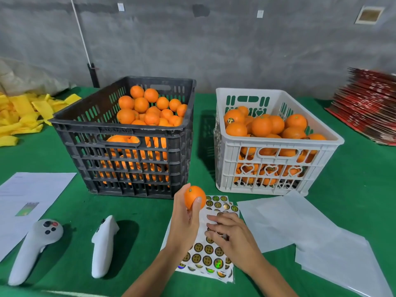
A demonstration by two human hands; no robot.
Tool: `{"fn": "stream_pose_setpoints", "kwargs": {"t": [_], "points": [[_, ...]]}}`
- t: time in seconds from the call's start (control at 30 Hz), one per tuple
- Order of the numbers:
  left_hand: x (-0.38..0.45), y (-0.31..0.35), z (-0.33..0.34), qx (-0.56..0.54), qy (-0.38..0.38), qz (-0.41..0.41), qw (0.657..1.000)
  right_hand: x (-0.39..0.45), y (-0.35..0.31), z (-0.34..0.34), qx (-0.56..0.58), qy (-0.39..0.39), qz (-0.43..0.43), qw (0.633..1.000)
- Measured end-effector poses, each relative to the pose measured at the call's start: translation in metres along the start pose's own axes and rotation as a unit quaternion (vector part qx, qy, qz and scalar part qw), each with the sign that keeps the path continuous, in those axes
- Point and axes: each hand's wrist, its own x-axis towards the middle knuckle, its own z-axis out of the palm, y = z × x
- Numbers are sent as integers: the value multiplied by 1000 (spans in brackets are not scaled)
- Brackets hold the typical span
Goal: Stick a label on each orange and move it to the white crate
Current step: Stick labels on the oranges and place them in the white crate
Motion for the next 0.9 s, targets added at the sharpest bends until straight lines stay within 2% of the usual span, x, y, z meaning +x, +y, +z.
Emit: {"fn": "stream_pose_setpoints", "kwargs": {"t": [0.13, 0.23, 0.3, 0.4, 0.47, 0.53, 0.63, 0.7, 0.77, 0.9], "points": [[0, 1, 1, 14, -15, 17, 1000, 1, -2, 1, 19, 29, 6, 999], [-2, 4, 0, 5, -27, 12, 1000, 6, -12, -7, 154, 72, 107, 980], [-1, 8, 0, -17, -27, 1, 999, 17, -22, -17, 224, 156, 165, 948], [12, 30, -1, -33, -32, 12, 999, 45, -49, -41, 206, 309, 133, 919], [28, 53, 2, -39, -34, 35, 998, 67, -68, -59, 138, 356, 71, 921], [48, 81, 6, -56, -23, 59, 996, 86, -83, -75, 95, 351, 10, 932], [83, 119, 10, -69, -6, 106, 992, 101, -104, -104, 79, 296, -44, 951], [109, 140, 13, -75, -17, 123, 989, 110, -109, -124, 24, 253, -68, 965], [133, 157, 20, -79, -54, 134, 986, 120, -107, -145, -26, 237, -68, 969], [180, 186, 49, -73, -134, 159, 975, 143, -88, -195, -48, 268, -9, 962]]}}
